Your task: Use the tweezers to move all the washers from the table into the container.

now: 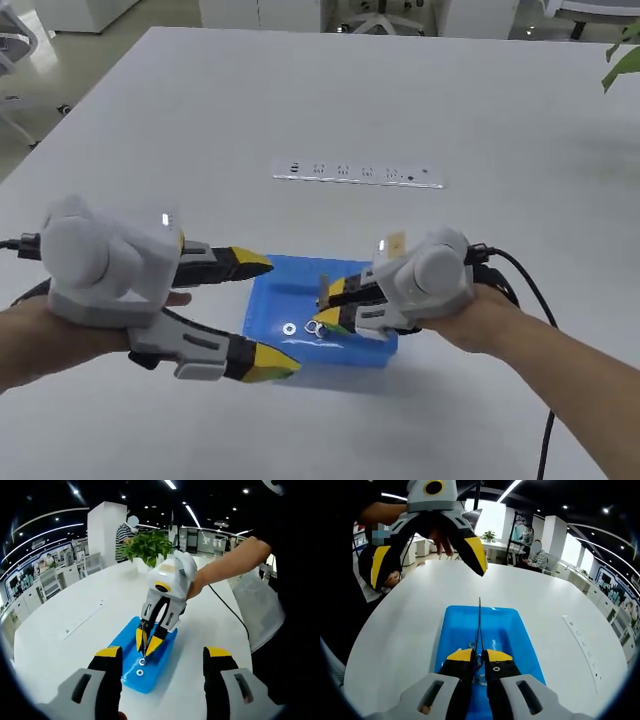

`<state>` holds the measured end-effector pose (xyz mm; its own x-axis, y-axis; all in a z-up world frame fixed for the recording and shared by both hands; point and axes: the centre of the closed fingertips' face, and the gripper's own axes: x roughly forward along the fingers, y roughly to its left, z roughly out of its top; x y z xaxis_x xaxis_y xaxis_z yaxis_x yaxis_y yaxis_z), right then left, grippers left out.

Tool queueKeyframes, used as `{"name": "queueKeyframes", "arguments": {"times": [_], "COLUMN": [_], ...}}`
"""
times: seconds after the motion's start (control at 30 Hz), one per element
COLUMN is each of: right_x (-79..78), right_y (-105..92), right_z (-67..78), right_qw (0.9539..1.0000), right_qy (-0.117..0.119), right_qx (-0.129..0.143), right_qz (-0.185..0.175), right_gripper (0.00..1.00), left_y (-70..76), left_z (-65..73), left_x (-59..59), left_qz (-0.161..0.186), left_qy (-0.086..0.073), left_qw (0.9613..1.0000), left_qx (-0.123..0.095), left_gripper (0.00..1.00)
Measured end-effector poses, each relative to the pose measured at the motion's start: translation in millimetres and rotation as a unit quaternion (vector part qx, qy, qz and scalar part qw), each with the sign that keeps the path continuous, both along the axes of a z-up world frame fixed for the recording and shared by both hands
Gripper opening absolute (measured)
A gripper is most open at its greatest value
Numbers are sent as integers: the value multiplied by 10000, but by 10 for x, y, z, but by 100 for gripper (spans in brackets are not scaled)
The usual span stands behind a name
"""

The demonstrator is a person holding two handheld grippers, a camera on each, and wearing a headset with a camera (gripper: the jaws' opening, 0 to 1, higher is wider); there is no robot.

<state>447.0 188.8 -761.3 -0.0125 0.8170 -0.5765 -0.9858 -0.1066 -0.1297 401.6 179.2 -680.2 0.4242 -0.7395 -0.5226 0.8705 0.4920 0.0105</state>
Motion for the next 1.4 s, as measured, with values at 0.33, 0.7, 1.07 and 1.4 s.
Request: {"name": "queueKeyframes", "arguments": {"times": [0.33, 0.7, 1.07, 1.4], "right_x": [-27, -71, -103, -96], "right_y": [9, 20, 34, 3], "right_z": [2, -1, -5, 1], "right_qw": [10000, 9998, 9996, 9995], "right_qy": [-26, -71, -107, -161], "right_qx": [-15, -54, -76, -87], "right_qz": [61, 160, 248, 251], "right_gripper": [9, 9, 10, 11], "left_y": [-40, -135, -191, -221], "left_z": [-108, -142, -162, -166], "left_x": [194, 304, 357, 328], "left_qz": [-359, -680, -873, -1055], "left_qy": [-241, -384, -425, -473], "left_qw": [9979, 9948, 9923, 9899], "left_qx": [478, 657, 769, 821], "left_gripper": [35, 20, 9, 6]}}
